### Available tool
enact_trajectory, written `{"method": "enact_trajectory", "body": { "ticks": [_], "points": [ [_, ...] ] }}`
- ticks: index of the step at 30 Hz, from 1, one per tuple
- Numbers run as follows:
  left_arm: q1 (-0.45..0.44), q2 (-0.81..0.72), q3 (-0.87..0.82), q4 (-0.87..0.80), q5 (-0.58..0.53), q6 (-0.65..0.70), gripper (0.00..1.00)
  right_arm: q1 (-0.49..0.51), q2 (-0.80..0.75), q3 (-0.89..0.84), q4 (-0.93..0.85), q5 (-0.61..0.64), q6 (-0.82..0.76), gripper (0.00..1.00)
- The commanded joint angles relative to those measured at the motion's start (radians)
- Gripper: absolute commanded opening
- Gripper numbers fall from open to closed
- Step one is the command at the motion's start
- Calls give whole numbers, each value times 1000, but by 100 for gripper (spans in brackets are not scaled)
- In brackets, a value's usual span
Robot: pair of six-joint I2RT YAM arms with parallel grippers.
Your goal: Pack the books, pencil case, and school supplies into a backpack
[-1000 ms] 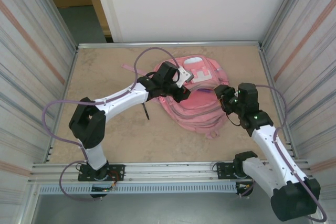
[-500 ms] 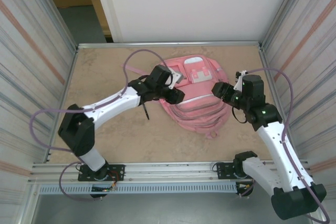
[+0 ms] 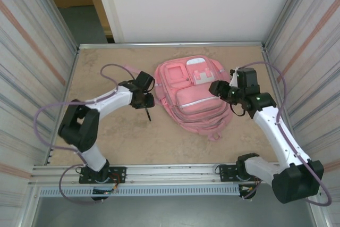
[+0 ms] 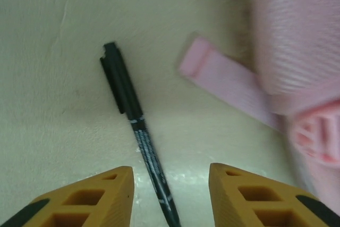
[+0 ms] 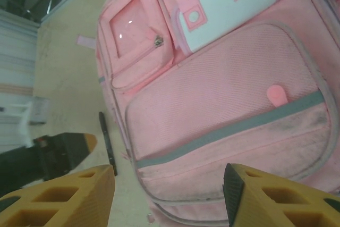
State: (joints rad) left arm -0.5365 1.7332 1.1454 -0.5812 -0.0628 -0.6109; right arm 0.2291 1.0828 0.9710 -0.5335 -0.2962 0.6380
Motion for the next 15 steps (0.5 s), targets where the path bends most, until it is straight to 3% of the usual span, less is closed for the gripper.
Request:
{"method": "enact_trajectory", "body": {
  "ticks": [1, 7, 15],
  "points": [
    [3, 93, 84, -132, -29, -104, 39, 7, 12, 43, 25, -31, 8, 56],
    [3, 195, 103, -124, -25, -132, 29, 29, 7, 40, 27, -19, 24, 56],
    [-6, 105, -37, -57, -7, -150, 8, 58, 24, 36, 55, -19, 58, 56]
  ]
}}
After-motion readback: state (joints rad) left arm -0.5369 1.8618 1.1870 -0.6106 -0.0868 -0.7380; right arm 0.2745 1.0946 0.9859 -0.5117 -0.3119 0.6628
